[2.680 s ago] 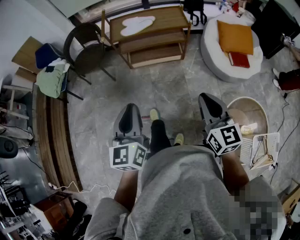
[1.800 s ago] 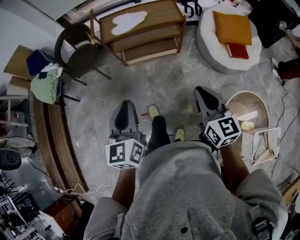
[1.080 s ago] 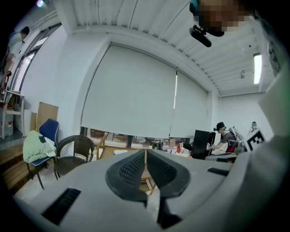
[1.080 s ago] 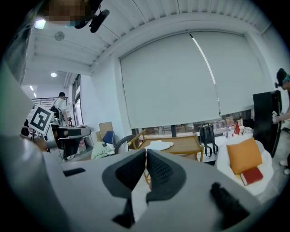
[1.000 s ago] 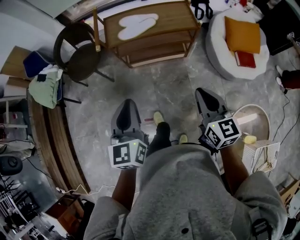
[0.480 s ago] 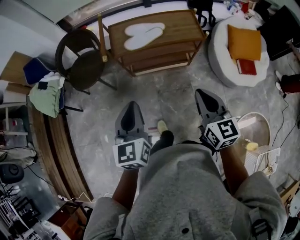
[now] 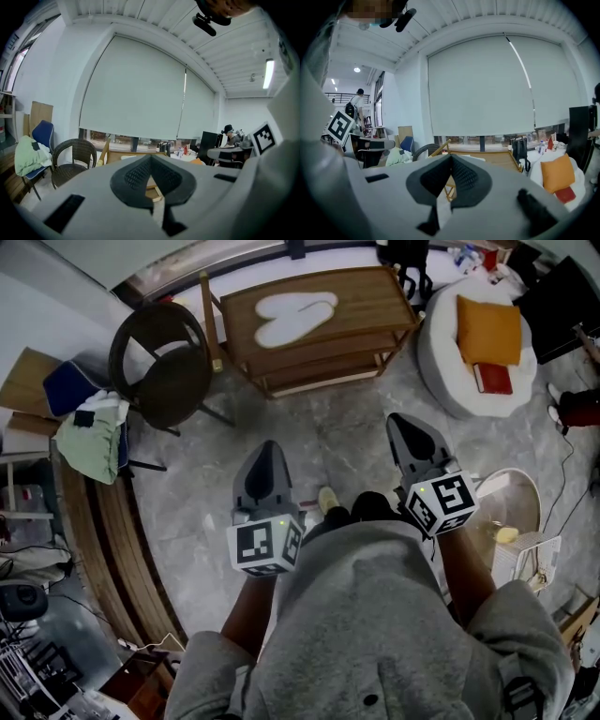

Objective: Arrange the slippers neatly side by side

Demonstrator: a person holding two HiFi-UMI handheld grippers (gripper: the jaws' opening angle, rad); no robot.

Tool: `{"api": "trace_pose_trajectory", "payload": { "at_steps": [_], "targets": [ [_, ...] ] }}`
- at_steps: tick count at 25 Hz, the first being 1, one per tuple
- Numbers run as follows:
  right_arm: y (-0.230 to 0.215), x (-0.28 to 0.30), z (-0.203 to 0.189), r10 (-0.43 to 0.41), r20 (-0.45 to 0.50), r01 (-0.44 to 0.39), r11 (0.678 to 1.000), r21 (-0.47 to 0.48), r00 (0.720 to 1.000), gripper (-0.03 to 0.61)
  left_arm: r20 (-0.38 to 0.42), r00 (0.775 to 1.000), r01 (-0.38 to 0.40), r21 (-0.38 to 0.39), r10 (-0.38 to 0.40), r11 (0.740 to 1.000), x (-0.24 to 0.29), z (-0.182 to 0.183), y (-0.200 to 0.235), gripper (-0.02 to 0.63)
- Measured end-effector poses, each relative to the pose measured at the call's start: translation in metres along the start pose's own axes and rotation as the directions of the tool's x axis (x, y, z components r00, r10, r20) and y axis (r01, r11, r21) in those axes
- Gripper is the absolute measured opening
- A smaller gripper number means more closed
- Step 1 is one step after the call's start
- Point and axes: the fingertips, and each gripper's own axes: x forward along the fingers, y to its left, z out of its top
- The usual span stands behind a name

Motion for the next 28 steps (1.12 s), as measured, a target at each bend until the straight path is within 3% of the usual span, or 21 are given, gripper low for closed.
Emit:
{"api": "trace_pose_trajectory", "payload": {
  "at_steps": [6, 17, 28],
  "targets": [
    [0.004, 0.008, 0.002, 0.005, 0.0, -0.005, 0.999, 0.037, 1.0, 0.026, 0.011, 1.0, 0.009, -0.024, -0.008, 1.0, 0.003, 0.002, 0.006, 0.015],
    [-0.006, 0.008, 0.011, -0.01, 0.014, 0.01, 1.0, 0.007, 1.0, 0.026, 0.033, 0.999, 0.025, -0.024, -0.024, 0.999, 0.009, 0.008, 0.003, 0.015],
    [-0.042, 0.047, 0.016, -0.017, 0.016, 0.017, 1.0, 0.026, 1.0, 0.026, 0.023, 0.999, 0.031, -0.006, -0.031, 0.999, 0.059, 0.023, 0.005, 0.015]
  ]
}}
